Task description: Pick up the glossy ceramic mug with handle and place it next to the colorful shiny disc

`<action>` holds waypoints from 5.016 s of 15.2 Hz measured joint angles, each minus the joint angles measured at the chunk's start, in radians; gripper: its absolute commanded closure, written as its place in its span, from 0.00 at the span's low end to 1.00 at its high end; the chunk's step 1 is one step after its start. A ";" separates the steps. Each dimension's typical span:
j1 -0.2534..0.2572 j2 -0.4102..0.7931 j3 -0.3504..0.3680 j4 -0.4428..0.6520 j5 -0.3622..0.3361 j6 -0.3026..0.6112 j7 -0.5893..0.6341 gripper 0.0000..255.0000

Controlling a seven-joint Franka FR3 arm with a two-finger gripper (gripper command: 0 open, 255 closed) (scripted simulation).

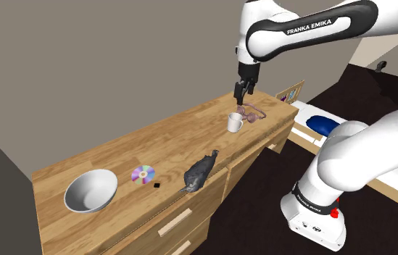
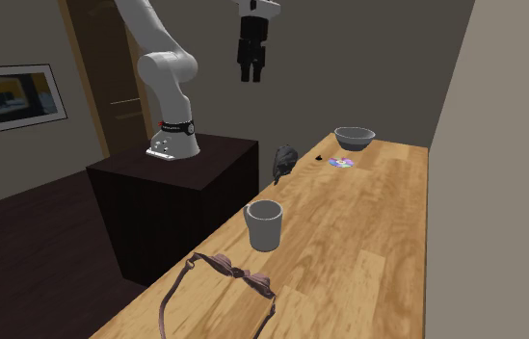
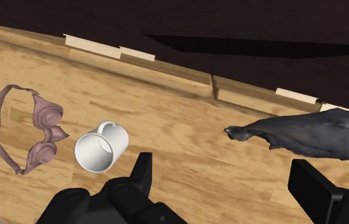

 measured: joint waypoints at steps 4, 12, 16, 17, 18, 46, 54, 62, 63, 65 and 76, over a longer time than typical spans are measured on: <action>-0.019 0.117 -0.058 -0.011 -0.015 0.138 -0.047 0.00; -0.041 0.407 -0.159 0.045 0.021 0.384 -0.168 0.00; -0.057 0.568 -0.192 0.118 0.087 0.474 -0.257 0.00; -0.064 0.607 -0.197 0.133 0.107 0.497 -0.281 0.00; -0.071 0.654 -0.198 0.155 0.131 0.521 -0.306 0.00; -0.208 1.074 -0.126 0.383 0.336 0.700 -0.509 1.00; -0.203 1.049 -0.133 0.379 0.328 0.679 -0.505 1.00; -0.182 0.957 -0.160 0.367 0.294 0.600 -0.486 1.00; -0.179 0.947 -0.163 0.368 0.290 0.590 -0.483 1.00; -0.176 0.927 -0.168 0.368 0.283 0.571 -0.481 1.00; -0.156 0.812 -0.193 0.383 0.235 0.445 -0.454 1.00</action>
